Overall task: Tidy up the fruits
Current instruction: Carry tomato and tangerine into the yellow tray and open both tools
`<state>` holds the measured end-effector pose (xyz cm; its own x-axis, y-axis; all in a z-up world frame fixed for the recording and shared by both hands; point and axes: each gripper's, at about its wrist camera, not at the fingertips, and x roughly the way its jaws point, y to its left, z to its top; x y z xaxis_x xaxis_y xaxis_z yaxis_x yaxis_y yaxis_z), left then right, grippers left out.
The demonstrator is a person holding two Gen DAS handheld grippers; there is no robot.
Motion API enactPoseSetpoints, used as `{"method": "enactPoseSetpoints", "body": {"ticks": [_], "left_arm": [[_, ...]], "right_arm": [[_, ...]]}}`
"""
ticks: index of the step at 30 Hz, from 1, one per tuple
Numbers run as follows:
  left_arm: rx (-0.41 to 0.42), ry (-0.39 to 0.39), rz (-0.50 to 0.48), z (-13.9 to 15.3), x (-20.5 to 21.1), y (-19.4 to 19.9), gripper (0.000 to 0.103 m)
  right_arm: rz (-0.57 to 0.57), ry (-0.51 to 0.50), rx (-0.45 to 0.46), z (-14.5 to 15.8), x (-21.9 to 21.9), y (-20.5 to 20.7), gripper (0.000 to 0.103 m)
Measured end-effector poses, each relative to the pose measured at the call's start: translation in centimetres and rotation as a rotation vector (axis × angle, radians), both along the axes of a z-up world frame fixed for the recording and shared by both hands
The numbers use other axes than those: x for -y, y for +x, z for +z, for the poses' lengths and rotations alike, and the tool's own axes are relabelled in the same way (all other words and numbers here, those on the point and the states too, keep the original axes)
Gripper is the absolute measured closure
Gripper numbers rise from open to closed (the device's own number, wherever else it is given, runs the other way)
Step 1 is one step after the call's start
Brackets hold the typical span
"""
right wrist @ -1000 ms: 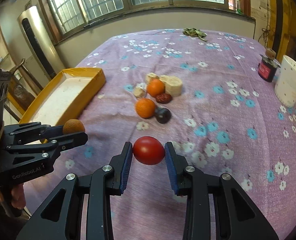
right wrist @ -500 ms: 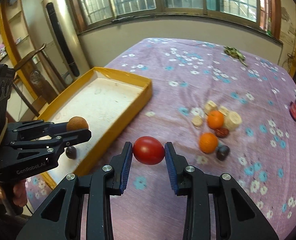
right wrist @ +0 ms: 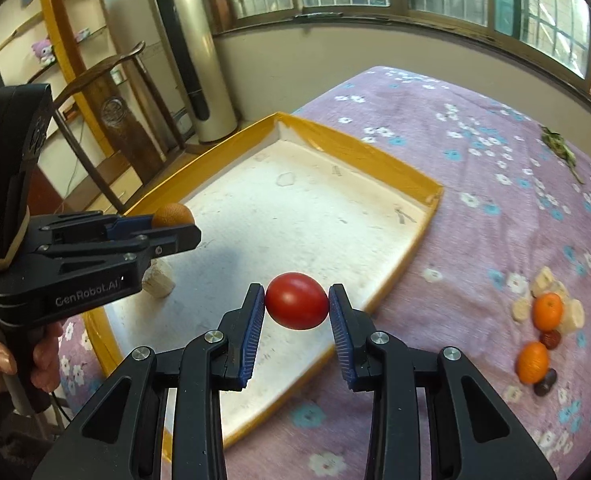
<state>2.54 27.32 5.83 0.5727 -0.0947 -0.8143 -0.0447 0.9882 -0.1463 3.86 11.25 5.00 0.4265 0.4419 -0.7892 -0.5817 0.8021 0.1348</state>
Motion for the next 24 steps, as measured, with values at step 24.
{"method": "enactPoseSetpoints", "body": {"ticks": [24], "left_arm": [[-0.075,0.029,0.038,-3.4,-2.3,1.7,0.065]], "right_arm": [[0.043,-0.067,-0.076,-4.2,-3.9,1.6,0.068]]}}
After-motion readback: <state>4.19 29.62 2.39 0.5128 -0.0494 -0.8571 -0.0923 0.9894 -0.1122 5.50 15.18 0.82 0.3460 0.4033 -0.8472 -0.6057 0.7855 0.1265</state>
